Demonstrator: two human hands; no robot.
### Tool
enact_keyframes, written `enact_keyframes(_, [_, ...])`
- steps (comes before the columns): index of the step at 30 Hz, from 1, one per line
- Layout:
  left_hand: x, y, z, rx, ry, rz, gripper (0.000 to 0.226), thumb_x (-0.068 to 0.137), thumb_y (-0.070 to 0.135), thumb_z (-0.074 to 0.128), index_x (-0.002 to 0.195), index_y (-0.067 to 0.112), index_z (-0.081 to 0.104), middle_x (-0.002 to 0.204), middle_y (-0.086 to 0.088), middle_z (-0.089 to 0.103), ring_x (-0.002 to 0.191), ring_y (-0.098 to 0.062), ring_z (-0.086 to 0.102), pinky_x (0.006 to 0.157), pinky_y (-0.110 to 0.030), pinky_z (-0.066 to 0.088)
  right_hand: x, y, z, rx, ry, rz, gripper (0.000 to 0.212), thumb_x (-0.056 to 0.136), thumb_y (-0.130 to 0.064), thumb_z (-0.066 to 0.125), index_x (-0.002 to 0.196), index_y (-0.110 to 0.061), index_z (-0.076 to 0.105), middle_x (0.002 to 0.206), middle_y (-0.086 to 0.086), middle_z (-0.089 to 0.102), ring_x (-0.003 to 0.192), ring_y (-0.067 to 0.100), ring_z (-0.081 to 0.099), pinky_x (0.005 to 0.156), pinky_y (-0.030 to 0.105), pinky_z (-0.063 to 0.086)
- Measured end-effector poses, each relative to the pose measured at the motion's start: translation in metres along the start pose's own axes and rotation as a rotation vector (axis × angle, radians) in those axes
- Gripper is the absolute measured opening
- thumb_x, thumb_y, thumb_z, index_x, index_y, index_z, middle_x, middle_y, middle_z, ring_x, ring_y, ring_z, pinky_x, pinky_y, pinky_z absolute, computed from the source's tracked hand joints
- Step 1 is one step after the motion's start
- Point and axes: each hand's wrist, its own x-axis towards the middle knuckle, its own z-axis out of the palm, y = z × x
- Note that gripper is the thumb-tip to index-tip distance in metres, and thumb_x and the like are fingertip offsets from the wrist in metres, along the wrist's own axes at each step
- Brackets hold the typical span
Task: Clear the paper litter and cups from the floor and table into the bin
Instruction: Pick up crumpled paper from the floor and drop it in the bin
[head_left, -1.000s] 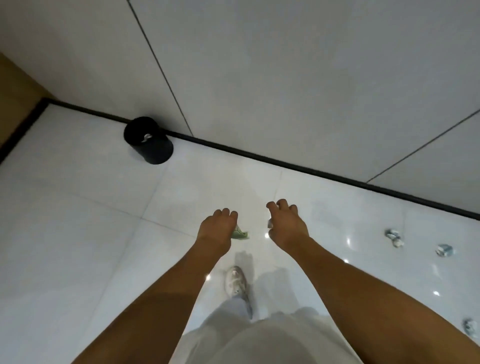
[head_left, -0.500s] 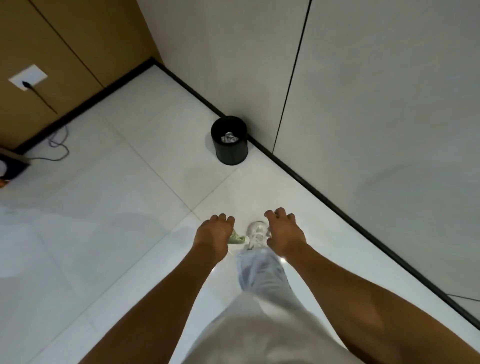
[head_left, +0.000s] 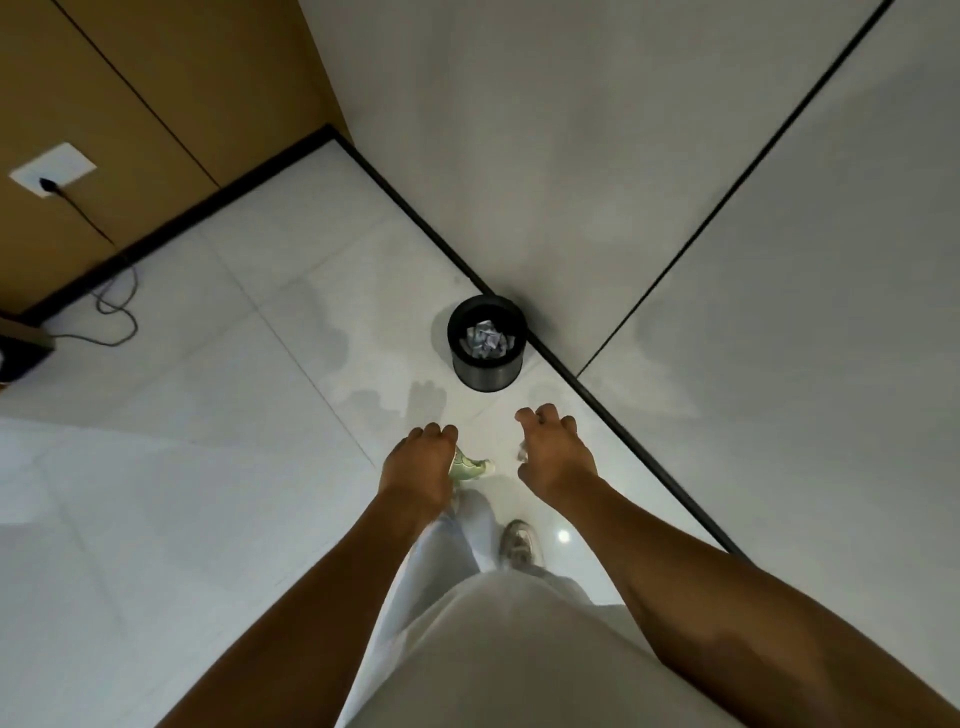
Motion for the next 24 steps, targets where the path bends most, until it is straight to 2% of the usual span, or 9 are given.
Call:
enact_keyframes(6, [0.091,-0.046,-0.034,0.018,-0.014,0.087,0.042,0.082,0.015,0.064,0.121,0.014,0.048,0.115,-0.003,0.056,0.105,-0.02,0.053,0.087,-0.028,0.047,0.089,-0.023,-0.023,0.113,0.019,0.092,0.062,0.088,-0.012,0.062,0.142,-0.017,0.032,0.138,0.01,0.038,0.121,0.029,0.041,0.093,0.037,0.051])
enact_keyframes(11, [0.166,-0.08,-0.055,0.073,-0.047,0.121,0.036,0.081,0.012,0.062,0.114,0.016,0.048,0.11,-0.001,0.055,0.101,-0.019,0.055,0.079,-0.028,0.047,0.159,-0.041,-0.028,0.192,0.035,0.178,0.064,0.085,-0.01,0.062,0.141,-0.02,0.032,0.135,0.007,0.04,0.119,0.026,0.042,0.086,0.034,0.049])
enact_keyframes(15, [0.222,-0.095,-0.064,0.058,-0.063,0.123,0.037,0.082,0.014,0.064,0.115,0.016,0.047,0.111,-0.001,0.055,0.101,-0.019,0.055,0.08,-0.029,0.048,0.217,-0.041,-0.034,0.23,0.015,0.204,0.065,0.085,-0.013,0.065,0.141,-0.02,0.032,0.137,0.008,0.039,0.121,0.028,0.041,0.089,0.034,0.047])
enact_keyframes(24, [0.321,-0.121,-0.029,0.029,-0.064,0.052,0.035,0.084,0.014,0.062,0.115,0.017,0.047,0.109,0.0,0.055,0.099,-0.018,0.055,0.074,-0.025,0.044,0.356,-0.018,-0.015,0.244,-0.004,0.215,0.073,0.087,-0.018,0.067,0.147,-0.017,0.025,0.147,0.012,0.032,0.132,0.034,0.035,0.101,0.042,0.044])
